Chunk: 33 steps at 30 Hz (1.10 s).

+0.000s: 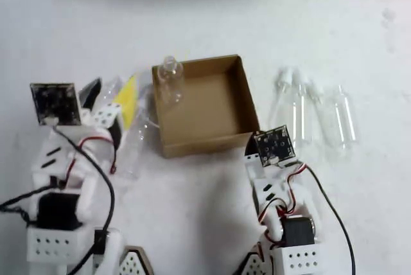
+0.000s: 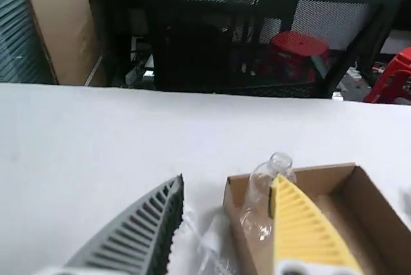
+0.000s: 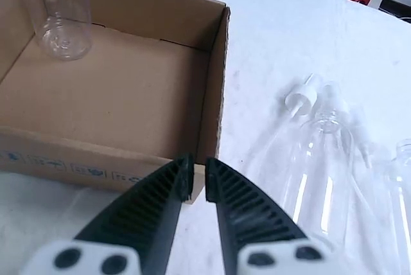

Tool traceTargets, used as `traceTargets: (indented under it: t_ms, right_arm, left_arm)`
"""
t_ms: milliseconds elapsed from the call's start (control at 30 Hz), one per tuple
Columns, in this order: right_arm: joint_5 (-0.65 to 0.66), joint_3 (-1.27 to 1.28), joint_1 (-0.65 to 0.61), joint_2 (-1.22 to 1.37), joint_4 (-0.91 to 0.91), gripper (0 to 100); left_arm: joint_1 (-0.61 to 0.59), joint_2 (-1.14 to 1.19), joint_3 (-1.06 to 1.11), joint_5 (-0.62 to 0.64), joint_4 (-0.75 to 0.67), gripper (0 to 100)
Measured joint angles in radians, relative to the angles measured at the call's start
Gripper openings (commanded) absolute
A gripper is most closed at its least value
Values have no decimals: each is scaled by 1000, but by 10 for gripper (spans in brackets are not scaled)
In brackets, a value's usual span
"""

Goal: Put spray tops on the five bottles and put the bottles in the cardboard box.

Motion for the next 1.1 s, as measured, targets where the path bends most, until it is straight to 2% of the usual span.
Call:
traceTargets:
  t_ms: [200,500,700,900,1100]
  right_arm:
    - [0,0,0,0,0,22]
    - [0,0,0,0,0,24]
    - [0,0,0,0,0,24]
    - [0,0,0,0,0,24]
    - [0,0,0,0,0,24]
  left_arm:
    - [-100,-163,152,3,44,199]
    - [-107,-443,345,3,44,199]
    - [-107,-489,362,-2,44,195]
    - [-107,-370,247,-178,58,68]
    - [-112,17,5,-302,72,172]
